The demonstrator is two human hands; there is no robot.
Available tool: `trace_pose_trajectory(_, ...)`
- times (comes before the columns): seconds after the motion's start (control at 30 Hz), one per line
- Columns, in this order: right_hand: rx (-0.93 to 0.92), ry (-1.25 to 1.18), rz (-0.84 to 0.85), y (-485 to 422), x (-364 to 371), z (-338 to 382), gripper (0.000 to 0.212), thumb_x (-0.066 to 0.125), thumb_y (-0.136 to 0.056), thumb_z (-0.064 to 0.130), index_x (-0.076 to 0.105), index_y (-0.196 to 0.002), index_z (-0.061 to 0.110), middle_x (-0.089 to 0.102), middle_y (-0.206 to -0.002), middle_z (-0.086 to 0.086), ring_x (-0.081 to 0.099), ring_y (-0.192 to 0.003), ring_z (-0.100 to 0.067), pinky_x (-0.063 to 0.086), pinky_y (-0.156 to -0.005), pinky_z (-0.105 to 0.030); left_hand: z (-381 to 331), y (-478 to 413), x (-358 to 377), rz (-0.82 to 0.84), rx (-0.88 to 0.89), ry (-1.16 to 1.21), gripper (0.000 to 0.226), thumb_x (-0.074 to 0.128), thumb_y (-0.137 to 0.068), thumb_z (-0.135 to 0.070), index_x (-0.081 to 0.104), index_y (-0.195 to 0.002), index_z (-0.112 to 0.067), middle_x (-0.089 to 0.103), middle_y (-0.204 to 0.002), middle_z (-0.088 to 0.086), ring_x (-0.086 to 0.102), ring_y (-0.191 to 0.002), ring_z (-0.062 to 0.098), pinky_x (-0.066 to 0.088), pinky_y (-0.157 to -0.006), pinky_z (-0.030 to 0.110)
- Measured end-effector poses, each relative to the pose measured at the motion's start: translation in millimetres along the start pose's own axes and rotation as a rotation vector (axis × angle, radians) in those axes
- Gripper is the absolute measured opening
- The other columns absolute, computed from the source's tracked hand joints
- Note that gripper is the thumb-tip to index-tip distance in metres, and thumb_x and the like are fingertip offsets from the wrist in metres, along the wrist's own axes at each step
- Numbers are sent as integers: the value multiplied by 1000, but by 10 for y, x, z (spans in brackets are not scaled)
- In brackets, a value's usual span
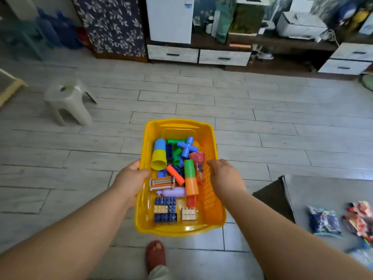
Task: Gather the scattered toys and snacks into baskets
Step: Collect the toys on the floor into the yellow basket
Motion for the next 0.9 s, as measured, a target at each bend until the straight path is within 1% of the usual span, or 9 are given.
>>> trace_pose_trajectory(0.2, 59, -79, 5, -735, 152, 310, 38, 39, -97, 13, 47, -132, 26, 52, -121, -7, 60, -101, -31, 48, -79, -37, -479, -957, -165, -26, -8, -115, 22, 54, -90, -6, 71, -94, -21, 74, -86, 14, 70, -75, 36, 59, -73, 56)
trace_pose_trajectory(0.27, 73, -96, 26, -939, 227, 407, 39, 39, -97, 12, 45, -133, 25, 51, -123, -7, 59, -103, -31, 47, -79, -37, -582, -1207, -228, -36, -13, -144, 21, 54, -91, -8, 70, -97, -20, 74, -87, 15, 70, -76, 37, 58, -75, 58)
trace_pose_trajectory(0.37, 70, -107, 58, -1332, 318, 591, 37, 38, -97, 12, 44, -132, 24, 51, -121, -7, 60, -101, -32, 48, -77, -38, -726, -1581, -370, -74, -29, -160, 19, 54, -92, -8, 69, -96, -20, 73, -88, 16, 70, -80, 38, 57, -78, 59)
trace_pose_trajectory(0.47, 51, -114, 68, -1778, 353, 790, 35, 37, -98, 14, 44, -132, 22, 50, -121, -8, 59, -103, -33, 48, -80, -39, -875, -2032, -483, -95, -26, -171, 16, 55, -90, -7, 68, -93, -17, 73, -89, 19, 69, -84, 43, 54, -80, 65)
trace_pose_trajectory(0.53, 53, -109, 75, -2041, 383, 894, 35, 37, -98, 14, 44, -132, 22, 49, -121, -8, 60, -103, -33, 48, -80, -39, -1003, -2292, -511, -93, -22, -176, 15, 55, -90, -7, 67, -93, -16, 72, -92, 21, 69, -86, 43, 53, -81, 66)
trace_pose_trajectory(0.63, 93, -108, 82, -2371, 474, 1023, 37, 38, -97, 14, 42, -133, 22, 49, -121, -8, 60, -102, -33, 49, -82, -41, -1177, -2705, -553, -68, -32, -209, 16, 54, -92, -8, 67, -98, -16, 72, -92, 19, 69, -84, 40, 54, -81, 62)
trace_pose_trajectory(0.77, 222, -130, 105, -2689, 755, 1168, 44, 41, -95, 9, 37, -137, 20, 45, -129, -9, 59, -106, -34, 50, -84, -43, -1326, -3341, -558, 24, -19, -299, 21, 53, -93, -7, 66, -109, -13, 71, -90, 20, 68, -79, 37, 56, -79, 58)
trace_pose_trajectory(0.83, 309, -161, 75, -2802, 946, 1264, 44, 40, -95, 7, 38, -137, 20, 45, -128, -9, 58, -106, -34, 52, -83, -45, -1349, -3706, -587, 79, -31, -323, 24, 53, -91, -6, 65, -112, -13, 69, -93, 23, 65, -75, 35, 55, -78, 55)
trace_pose_trajectory(0.9, 383, -180, 43, -2913, 1179, 1391, 43, 40, -95, 8, 39, -135, 21, 46, -124, -9, 58, -103, -36, 52, -81, -45, -1348, -4075, -668, 150, -37, -379, 25, 56, -88, -8, 66, -110, -13, 68, -100, 27, 64, -79, 36, 54, -81, 62)
Point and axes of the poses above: each hand's wrist, its own y-axis away from the middle knuckle, its own x-axis out of the palm, z = x × y, the point moved 8 cm from there along -y, towards the middle knuckle
